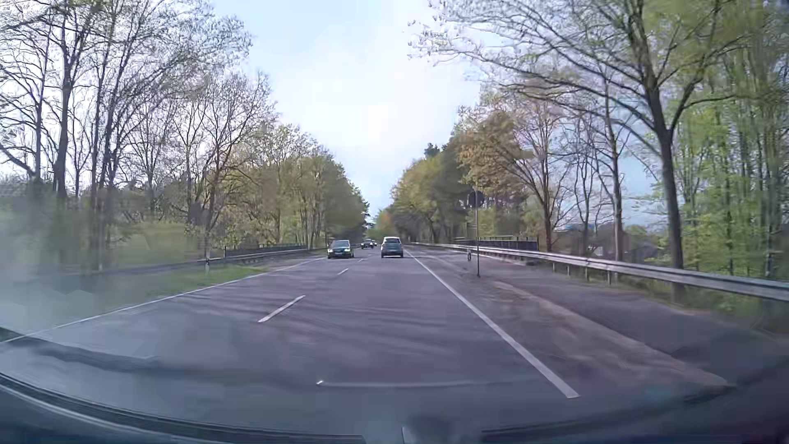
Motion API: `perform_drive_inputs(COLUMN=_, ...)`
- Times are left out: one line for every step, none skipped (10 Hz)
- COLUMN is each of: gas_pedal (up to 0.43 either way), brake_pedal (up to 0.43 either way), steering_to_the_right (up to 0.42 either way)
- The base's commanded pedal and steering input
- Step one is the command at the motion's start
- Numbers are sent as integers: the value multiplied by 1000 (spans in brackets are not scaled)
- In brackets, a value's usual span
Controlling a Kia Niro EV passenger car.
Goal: Follow the waypoints while adhering to traffic rules and regulations
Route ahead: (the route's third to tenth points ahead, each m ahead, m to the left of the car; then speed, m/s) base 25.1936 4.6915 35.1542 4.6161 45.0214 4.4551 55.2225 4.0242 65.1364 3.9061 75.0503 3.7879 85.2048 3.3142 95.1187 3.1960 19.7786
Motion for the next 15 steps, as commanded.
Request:
perform_drive_inputs(gas_pedal=110, brake_pedal=0, steering_to_the_right=-2)
perform_drive_inputs(gas_pedal=98, brake_pedal=0, steering_to_the_right=-2)
perform_drive_inputs(gas_pedal=98, brake_pedal=0, steering_to_the_right=-2)
perform_drive_inputs(gas_pedal=98, brake_pedal=0, steering_to_the_right=-2)
perform_drive_inputs(gas_pedal=98, brake_pedal=0, steering_to_the_right=-2)
perform_drive_inputs(gas_pedal=98, brake_pedal=0, steering_to_the_right=-3)
perform_drive_inputs(gas_pedal=98, brake_pedal=0, steering_to_the_right=-2)
perform_drive_inputs(gas_pedal=98, brake_pedal=0, steering_to_the_right=-3)
perform_drive_inputs(gas_pedal=98, brake_pedal=0, steering_to_the_right=-4)
perform_drive_inputs(gas_pedal=98, brake_pedal=0, steering_to_the_right=-4)
perform_drive_inputs(gas_pedal=98, brake_pedal=0, steering_to_the_right=-4)
perform_drive_inputs(gas_pedal=98, brake_pedal=0, steering_to_the_right=-4)
perform_drive_inputs(gas_pedal=98, brake_pedal=0, steering_to_the_right=-4)
perform_drive_inputs(gas_pedal=98, brake_pedal=0, steering_to_the_right=-4)
perform_drive_inputs(gas_pedal=98, brake_pedal=0, steering_to_the_right=-4)
